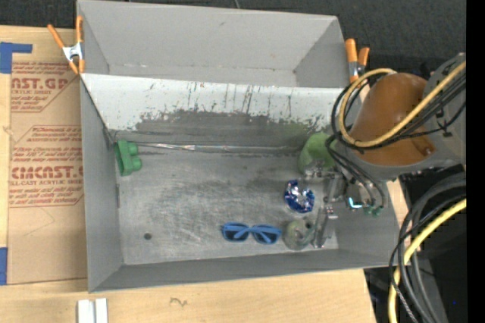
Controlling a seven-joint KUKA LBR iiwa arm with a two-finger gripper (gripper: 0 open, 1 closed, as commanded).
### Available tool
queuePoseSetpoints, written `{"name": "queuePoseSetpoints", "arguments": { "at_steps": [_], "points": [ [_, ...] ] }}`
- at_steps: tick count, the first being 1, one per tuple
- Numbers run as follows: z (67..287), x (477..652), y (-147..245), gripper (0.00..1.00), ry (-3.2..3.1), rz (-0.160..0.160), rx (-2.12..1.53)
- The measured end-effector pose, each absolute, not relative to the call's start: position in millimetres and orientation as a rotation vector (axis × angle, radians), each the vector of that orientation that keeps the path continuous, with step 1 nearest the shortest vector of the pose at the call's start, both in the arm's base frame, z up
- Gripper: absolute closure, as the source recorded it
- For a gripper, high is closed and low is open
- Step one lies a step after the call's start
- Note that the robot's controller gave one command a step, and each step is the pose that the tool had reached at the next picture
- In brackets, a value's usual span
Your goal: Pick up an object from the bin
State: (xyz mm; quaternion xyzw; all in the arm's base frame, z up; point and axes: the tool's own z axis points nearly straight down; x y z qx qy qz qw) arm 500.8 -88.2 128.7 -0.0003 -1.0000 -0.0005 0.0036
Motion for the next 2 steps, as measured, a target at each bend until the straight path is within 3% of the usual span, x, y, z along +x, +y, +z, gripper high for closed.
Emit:
{"name": "queuePoseSetpoints", "arguments": {
  "at_steps": [1,2],
  "points": [
    [71.6,498.1,-61.6,0.00,-2.916,0.001,1.200],
    [70.8,492.2,22.7,0.00,-2.763,-0.001,1.503]
  ]
}}
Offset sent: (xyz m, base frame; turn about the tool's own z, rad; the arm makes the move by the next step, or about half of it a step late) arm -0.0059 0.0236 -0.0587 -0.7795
